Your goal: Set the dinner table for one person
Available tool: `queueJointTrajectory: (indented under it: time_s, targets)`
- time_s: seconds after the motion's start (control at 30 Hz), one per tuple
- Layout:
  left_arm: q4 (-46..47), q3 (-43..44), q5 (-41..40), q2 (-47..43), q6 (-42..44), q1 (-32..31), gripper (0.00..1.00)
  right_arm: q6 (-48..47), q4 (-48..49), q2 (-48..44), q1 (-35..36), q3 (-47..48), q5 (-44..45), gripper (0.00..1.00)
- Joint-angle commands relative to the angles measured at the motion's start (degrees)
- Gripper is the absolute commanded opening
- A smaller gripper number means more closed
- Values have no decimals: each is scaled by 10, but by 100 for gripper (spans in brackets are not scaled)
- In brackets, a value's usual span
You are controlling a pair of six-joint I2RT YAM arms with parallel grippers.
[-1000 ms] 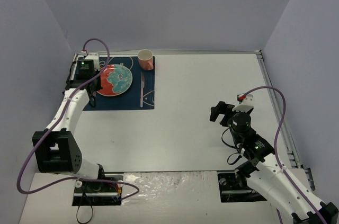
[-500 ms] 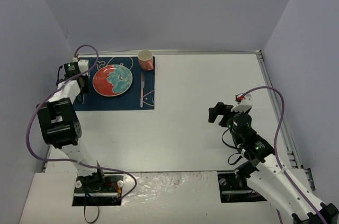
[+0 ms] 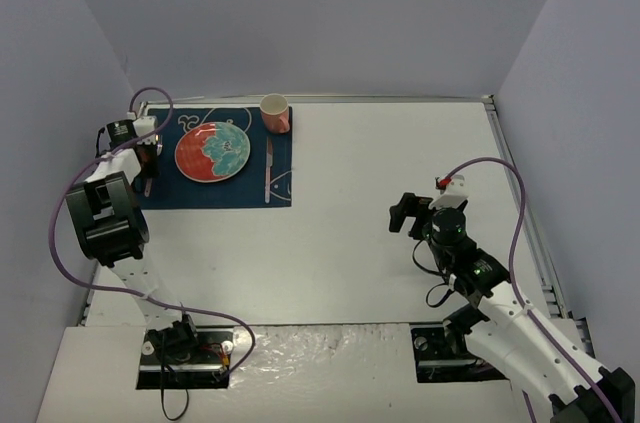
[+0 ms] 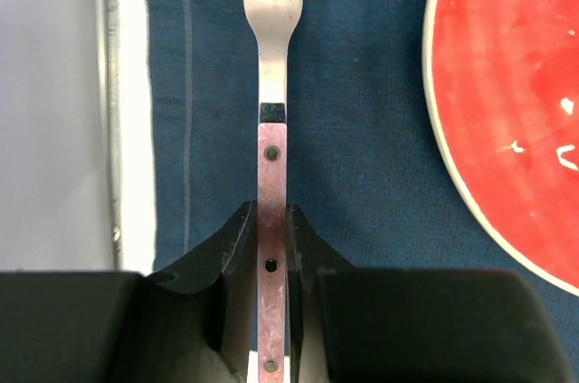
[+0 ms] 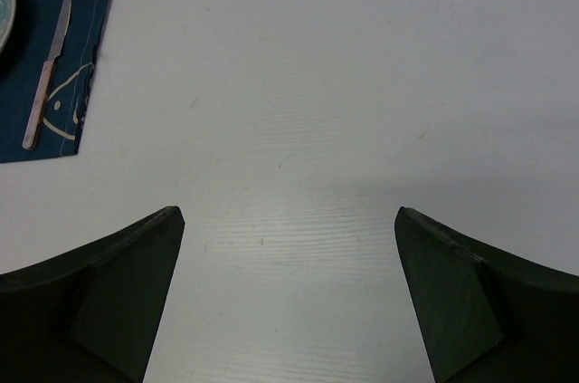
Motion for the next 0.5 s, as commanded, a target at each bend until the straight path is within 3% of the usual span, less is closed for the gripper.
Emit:
queueJointTrajectory:
  time_s: [0.0, 0.47]
  targets:
    - [34, 36, 23, 0, 15, 1, 0, 3, 49, 10, -1, 7, -3, 100]
    - [27, 40, 21, 31, 12, 5, 0, 5, 57, 40, -1, 10, -12, 100]
